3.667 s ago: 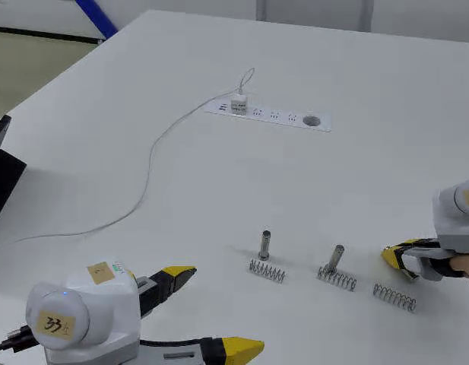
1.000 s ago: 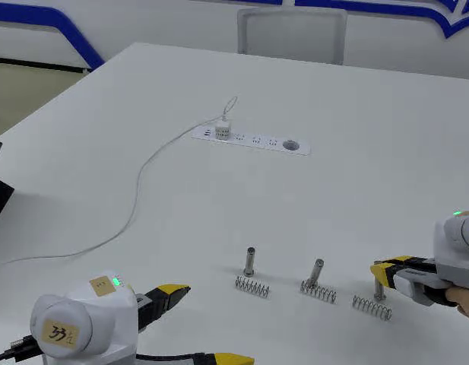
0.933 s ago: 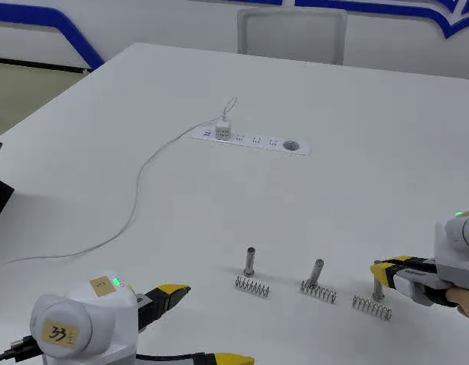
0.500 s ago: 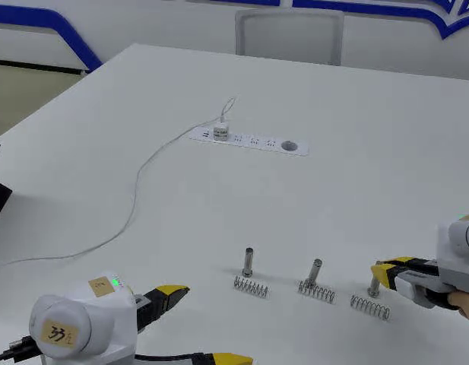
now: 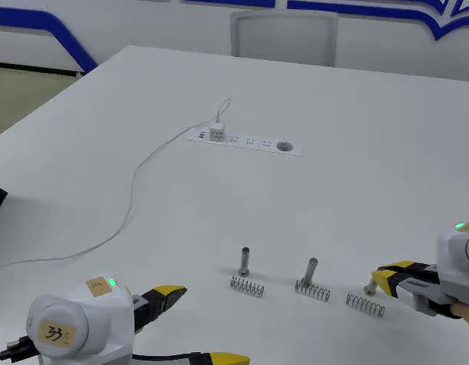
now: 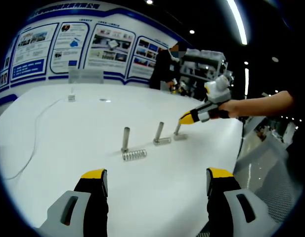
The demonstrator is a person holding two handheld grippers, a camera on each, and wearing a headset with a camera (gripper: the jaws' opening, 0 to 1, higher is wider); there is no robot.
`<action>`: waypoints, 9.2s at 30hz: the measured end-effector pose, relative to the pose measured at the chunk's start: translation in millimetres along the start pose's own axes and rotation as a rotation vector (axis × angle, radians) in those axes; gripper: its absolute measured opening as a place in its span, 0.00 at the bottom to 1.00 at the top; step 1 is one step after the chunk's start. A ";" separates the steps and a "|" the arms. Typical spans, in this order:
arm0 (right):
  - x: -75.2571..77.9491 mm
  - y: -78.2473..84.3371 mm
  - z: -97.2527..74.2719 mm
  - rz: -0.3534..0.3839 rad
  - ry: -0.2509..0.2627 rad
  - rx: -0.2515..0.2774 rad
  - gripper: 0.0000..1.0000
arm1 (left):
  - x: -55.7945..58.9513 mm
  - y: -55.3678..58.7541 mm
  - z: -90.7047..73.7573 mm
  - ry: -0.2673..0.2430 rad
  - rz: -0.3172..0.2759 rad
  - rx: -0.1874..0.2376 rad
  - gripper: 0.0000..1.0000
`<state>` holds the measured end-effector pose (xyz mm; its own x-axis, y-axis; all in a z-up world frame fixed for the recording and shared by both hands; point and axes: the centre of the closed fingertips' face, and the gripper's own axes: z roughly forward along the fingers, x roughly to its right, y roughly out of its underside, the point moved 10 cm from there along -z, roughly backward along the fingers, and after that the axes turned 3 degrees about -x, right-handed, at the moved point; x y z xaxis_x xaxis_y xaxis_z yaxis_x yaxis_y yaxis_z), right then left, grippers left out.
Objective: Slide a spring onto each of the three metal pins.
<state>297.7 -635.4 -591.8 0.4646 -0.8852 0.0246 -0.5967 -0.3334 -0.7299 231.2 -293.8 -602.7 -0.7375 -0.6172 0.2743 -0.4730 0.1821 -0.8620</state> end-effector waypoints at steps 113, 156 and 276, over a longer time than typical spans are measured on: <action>-34.7 23.8 -29.9 -0.169 -0.205 -0.064 0.10 | -4.8 0.2 -1.1 0.010 -0.026 -0.006 0.82; -103.4 -23.1 -63.6 -0.511 -0.390 0.032 0.10 | 41.7 -73.6 42.3 0.318 0.284 -0.010 0.63; -139.8 -54.6 -73.6 -0.471 -0.638 0.175 0.11 | 65.9 -59.2 41.9 0.404 0.548 -0.082 0.11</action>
<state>217.2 -517.4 -505.1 0.9566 -0.2915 -0.0001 -0.1592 -0.5222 -0.8379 230.7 -377.3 -551.4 -0.9952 -0.0885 -0.0416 -0.0031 0.4538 -0.8911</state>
